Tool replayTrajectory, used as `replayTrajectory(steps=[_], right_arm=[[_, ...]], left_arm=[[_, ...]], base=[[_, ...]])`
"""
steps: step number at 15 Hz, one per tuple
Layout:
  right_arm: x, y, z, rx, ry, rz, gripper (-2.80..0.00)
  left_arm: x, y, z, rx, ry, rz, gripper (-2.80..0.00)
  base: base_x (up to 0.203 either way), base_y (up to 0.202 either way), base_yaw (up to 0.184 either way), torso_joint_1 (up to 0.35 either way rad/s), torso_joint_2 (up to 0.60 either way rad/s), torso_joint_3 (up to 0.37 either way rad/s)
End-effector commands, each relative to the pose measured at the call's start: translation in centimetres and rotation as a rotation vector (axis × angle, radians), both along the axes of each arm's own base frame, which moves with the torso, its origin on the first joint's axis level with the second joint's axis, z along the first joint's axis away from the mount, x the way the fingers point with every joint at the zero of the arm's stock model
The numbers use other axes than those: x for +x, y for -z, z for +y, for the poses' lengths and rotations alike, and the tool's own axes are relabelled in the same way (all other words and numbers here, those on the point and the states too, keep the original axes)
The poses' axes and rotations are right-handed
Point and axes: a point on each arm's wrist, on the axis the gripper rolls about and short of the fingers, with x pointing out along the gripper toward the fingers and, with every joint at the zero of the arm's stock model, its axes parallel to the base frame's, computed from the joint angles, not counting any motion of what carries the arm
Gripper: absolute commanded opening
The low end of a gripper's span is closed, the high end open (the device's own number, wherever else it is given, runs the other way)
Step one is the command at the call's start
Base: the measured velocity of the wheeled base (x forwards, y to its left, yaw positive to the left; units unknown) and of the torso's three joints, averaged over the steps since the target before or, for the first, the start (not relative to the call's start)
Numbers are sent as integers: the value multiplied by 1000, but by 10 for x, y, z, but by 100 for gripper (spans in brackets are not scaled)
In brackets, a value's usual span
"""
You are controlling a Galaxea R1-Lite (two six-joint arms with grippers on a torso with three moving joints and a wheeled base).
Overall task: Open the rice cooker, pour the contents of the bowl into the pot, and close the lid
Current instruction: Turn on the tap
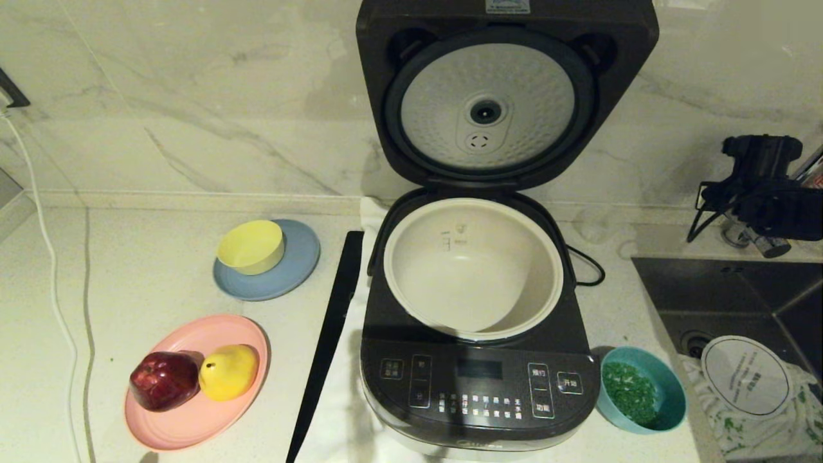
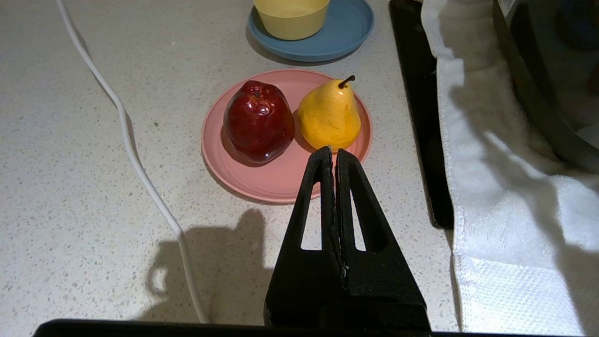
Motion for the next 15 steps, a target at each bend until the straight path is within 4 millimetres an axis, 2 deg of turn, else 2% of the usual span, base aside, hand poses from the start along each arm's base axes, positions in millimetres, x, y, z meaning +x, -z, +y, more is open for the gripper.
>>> replayTrajectory(steps=[1, 7, 15], right_arm=[[-4, -7, -5, -8, 5, -21, -280], [-10, -14, -29, -52, 8, -54, -280], [-7, -4, -30, -43, -1, -23, -280]], left_arm=[[1, 3, 0, 1, 0, 6, -280], [1, 3, 0, 1, 0, 6, -280], [1, 3, 0, 1, 0, 6, -280]], base=[[0, 0, 0, 0, 0, 0], [0, 0, 0, 0, 0, 0], [0, 0, 0, 0, 0, 0]])
